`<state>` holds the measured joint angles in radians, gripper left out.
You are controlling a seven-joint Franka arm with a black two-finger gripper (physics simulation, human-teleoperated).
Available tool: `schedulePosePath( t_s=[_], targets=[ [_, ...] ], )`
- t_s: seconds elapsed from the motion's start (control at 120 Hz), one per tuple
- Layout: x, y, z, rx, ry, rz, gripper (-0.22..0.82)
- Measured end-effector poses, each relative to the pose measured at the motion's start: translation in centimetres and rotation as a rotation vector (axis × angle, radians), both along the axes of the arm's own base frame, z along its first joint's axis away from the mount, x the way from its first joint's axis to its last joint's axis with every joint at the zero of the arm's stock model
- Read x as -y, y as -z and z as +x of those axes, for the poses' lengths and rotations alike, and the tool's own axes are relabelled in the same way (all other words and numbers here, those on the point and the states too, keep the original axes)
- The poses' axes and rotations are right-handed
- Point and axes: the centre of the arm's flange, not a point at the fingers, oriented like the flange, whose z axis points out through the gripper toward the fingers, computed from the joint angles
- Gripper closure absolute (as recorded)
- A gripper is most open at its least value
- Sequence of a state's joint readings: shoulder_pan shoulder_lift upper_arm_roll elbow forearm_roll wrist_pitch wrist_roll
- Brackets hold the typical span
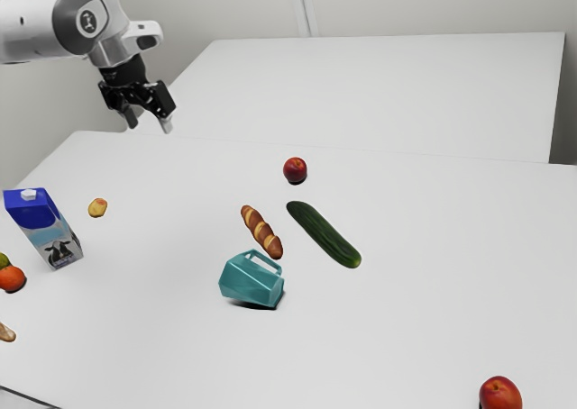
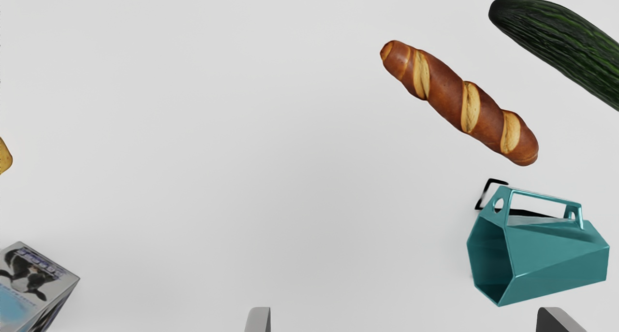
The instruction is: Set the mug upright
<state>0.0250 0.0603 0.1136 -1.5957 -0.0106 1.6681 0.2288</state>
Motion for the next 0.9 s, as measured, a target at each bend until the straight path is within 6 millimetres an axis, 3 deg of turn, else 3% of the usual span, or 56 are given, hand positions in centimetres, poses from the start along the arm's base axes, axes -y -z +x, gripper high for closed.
schedulePosePath(
  t_s=[0.333, 0.617, 0.9],
  targets=[
    [1.3, 1.1, -0.5, -0.015, 0.04, -0.028, 0.0],
    [3.1, 10.0, -5.1, -0.168, 0.011, -0.35, 0.0],
    [-1.5, 18.7, -8.4, -0.191, -0.114, -0.523, 0.0]
  ],
)
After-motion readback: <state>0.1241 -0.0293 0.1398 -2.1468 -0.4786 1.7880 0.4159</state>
